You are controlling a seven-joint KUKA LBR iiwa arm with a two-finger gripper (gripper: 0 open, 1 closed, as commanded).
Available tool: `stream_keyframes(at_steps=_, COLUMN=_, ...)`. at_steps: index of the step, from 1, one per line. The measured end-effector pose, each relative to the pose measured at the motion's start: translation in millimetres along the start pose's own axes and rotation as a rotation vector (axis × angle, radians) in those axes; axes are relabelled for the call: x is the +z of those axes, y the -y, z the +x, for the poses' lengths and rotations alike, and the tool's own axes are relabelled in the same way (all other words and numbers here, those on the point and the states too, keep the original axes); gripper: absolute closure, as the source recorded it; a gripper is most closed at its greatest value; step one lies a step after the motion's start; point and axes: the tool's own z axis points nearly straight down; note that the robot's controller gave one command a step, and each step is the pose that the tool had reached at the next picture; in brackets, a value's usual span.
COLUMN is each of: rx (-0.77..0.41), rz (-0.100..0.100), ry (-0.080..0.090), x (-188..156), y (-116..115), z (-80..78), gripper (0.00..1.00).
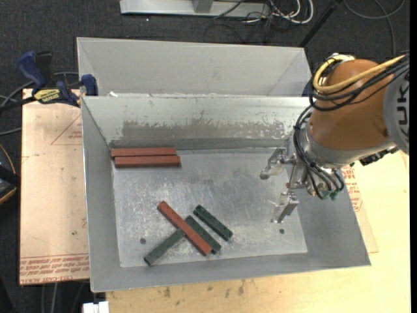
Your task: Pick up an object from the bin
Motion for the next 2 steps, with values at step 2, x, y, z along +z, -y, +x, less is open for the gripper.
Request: stream_keyframes(at_steps=2, rx=-0.021, rz=0.002, ry=0.008, x=67, y=-22, z=9.9, gripper=0.00)
